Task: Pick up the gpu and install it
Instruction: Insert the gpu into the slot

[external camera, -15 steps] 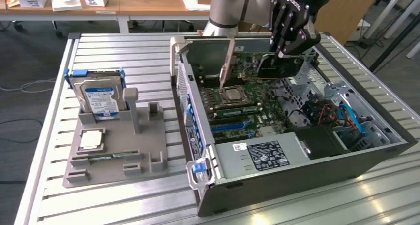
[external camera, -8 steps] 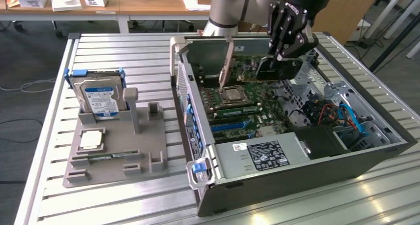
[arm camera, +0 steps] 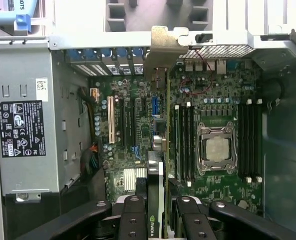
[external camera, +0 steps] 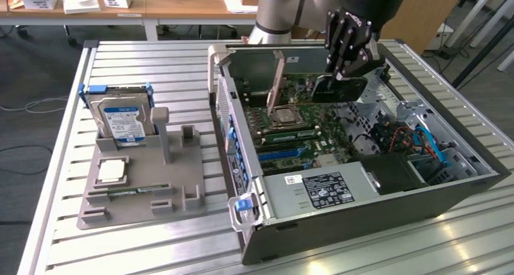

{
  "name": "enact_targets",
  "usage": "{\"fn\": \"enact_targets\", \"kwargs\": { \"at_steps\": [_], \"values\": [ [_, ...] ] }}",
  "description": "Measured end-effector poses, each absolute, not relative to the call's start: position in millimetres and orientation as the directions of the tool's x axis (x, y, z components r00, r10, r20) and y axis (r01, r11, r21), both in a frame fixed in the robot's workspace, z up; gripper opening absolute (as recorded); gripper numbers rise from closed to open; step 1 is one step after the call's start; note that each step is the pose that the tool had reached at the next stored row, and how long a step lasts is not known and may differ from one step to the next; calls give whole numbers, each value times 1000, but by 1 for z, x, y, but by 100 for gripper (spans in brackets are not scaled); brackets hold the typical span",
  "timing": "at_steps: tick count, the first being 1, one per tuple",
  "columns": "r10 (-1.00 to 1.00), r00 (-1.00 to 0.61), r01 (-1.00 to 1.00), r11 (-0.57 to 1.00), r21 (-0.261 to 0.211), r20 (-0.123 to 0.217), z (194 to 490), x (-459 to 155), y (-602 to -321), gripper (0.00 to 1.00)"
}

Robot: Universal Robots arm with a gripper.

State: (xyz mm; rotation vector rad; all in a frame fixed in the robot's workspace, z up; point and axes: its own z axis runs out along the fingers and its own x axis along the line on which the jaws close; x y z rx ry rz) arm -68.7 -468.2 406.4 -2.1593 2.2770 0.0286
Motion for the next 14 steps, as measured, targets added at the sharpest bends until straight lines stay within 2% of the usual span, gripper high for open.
{"fn": "enact_targets", "kwargs": {
  "at_steps": [14],
  "values": [
    [-998,-53,-999,53,11,-15,395,-69,-468,27]
  ]
}}
